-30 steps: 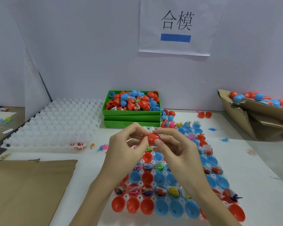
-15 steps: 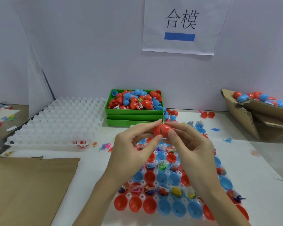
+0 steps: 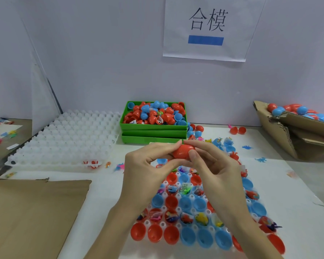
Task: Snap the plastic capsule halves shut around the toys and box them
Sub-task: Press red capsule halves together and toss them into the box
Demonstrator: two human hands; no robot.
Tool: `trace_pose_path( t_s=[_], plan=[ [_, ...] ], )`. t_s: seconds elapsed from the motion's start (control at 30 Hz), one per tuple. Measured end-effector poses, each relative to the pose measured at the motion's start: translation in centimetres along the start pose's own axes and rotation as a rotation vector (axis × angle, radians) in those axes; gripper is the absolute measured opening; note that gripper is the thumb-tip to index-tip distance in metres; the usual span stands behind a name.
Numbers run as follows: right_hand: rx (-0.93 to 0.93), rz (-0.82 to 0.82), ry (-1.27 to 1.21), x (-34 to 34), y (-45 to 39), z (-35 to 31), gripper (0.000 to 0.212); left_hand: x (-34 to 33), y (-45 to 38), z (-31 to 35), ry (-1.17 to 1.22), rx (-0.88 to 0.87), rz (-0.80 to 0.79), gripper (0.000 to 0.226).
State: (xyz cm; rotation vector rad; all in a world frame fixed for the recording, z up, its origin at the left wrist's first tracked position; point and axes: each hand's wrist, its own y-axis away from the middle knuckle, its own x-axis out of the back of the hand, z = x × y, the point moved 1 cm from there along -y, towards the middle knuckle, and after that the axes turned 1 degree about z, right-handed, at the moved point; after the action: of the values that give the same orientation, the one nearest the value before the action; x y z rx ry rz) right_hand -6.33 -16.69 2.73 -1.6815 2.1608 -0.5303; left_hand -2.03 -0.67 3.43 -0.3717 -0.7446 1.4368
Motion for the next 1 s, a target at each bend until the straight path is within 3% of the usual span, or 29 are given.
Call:
trace_pose_path(
  t_s=[0.17, 0.4, 0.5, 0.83, 1.0],
  plan=[
    [-0.008, 0.010, 0.015, 0.1, 0.0, 0.0, 0.028, -0.3, 0.2, 0.4, -0.019, -0.023, 0.026, 0.047],
    [0.057, 0.020, 0.215, 0.0, 0.3, 0.3, 0.029, -0.6, 0.2, 0.8, -0.004, 0.025, 0.026, 0.044],
    [0.047, 0.026, 0.152, -0.1, 0.3, 0.2, 0.028, -0.5, 0.2, 0.9, 0.007, 0.032, 0.039, 0.043],
    [0.058, -0.033, 0.223, -0.6, 0.4, -0.4, 0.034, -0.6, 0.4, 0.7, -0.136, -0.091, 0.029, 0.044],
    [0.016, 0.049, 0.181, -0.6, 0.5, -0.5, 0.036, -1.6, 1.1, 0.7, -0.209, -0.207, 0.051, 0.043]
  ],
)
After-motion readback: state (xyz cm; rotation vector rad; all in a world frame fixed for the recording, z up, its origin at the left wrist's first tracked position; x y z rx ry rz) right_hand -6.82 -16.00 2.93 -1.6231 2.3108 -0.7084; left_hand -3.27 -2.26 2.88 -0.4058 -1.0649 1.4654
